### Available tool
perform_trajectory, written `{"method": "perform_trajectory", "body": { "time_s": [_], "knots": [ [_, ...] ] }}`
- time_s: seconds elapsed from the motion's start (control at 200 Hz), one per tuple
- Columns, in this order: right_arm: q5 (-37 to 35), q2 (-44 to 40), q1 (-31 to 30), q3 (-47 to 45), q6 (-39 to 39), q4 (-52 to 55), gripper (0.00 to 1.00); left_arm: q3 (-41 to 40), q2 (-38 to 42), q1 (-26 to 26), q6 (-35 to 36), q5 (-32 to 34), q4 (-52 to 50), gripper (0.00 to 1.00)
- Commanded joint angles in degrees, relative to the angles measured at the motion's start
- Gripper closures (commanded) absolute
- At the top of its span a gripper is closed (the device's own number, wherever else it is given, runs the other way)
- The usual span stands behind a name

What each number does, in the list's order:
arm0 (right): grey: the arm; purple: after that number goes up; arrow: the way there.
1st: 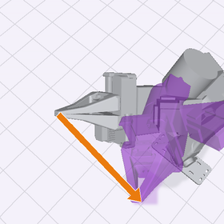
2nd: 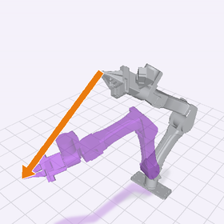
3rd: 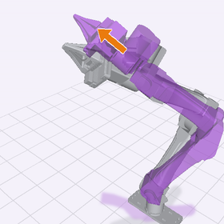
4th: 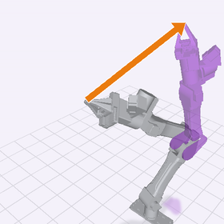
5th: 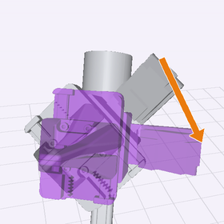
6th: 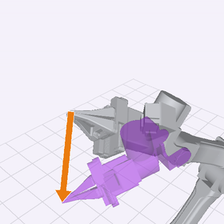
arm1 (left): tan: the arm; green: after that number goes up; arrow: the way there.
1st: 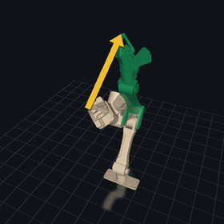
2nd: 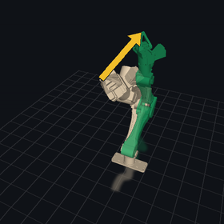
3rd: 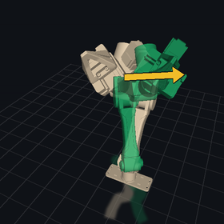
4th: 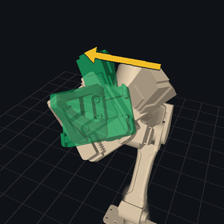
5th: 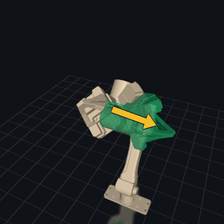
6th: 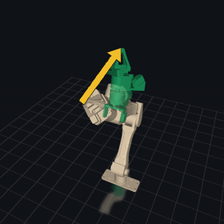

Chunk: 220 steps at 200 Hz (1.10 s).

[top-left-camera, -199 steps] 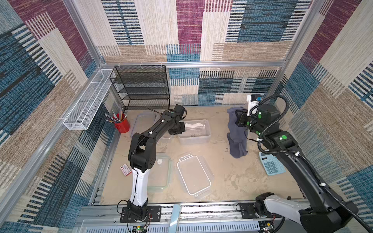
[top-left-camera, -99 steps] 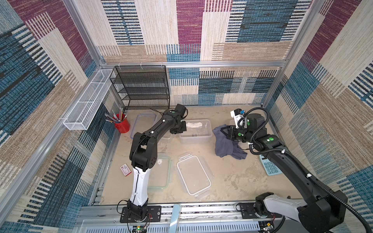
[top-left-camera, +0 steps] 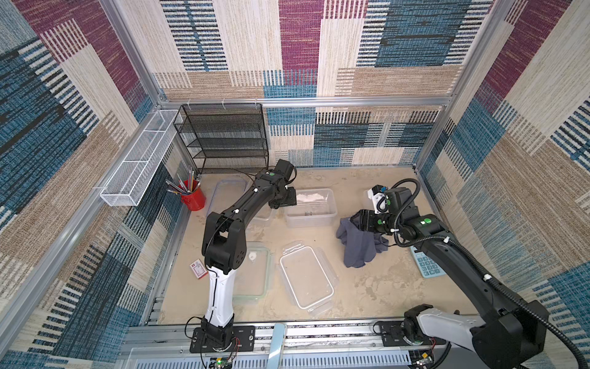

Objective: Wipe the insides of the lunch boxes
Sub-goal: Place the lunch box at the center of the board, then reset both arms

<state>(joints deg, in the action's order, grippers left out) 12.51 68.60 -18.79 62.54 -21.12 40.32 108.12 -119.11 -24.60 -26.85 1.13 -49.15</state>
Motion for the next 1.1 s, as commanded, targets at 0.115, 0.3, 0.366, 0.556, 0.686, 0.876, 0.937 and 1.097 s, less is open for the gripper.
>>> {"method": "perform_trajectory", "body": {
  "time_s": [0.115, 0.3, 0.366, 0.556, 0.686, 0.876, 0.937, 1.097],
  "knots": [
    [-14.31, 3.43, -0.13, 9.39, 3.47, 7.45, 0.01, 1.39, 5.62, 0.04, 2.3, 0.17, -0.68, 0.11],
    [-19.44, 4.09, -0.13, 14.68, 6.09, 8.5, 0.01, 2.75, 11.71, 0.25, 6.01, 2.42, -0.23, 0.09],
    [-19.55, 3.18, -0.13, 14.44, 7.75, 5.42, 0.01, 1.81, 14.71, 0.82, 8.99, 3.73, 1.55, 0.08],
    [-25.03, -1.39, 0.97, 2.15, 16.54, -19.43, 0.01, -15.41, 27.64, 6.7, 16.98, 11.85, 16.42, 0.01],
    [-27.54, -3.06, 5.37, -15.64, 21.43, -46.01, 0.01, -33.35, 36.58, 14.67, 19.63, 11.78, 29.99, 0.01],
    [-25.23, 2.51, 12.61, -30.75, 22.05, -70.39, 0.01, -53.29, 40.28, 24.97, 18.47, 4.68, 48.39, 0.01],
    [-24.08, 4.96, 13.52, -34.75, 22.14, -77.33, 0.01, -57.54, 39.66, 25.94, 18.48, 3.97, 53.66, 0.01],
    [-23.08, 12.12, 13.86, -41.9, 21.94, -92.3, 0.01, -66.59, 37.49, 26.36, 19.85, 3.23, 66.85, 0.01]
  ]
}}
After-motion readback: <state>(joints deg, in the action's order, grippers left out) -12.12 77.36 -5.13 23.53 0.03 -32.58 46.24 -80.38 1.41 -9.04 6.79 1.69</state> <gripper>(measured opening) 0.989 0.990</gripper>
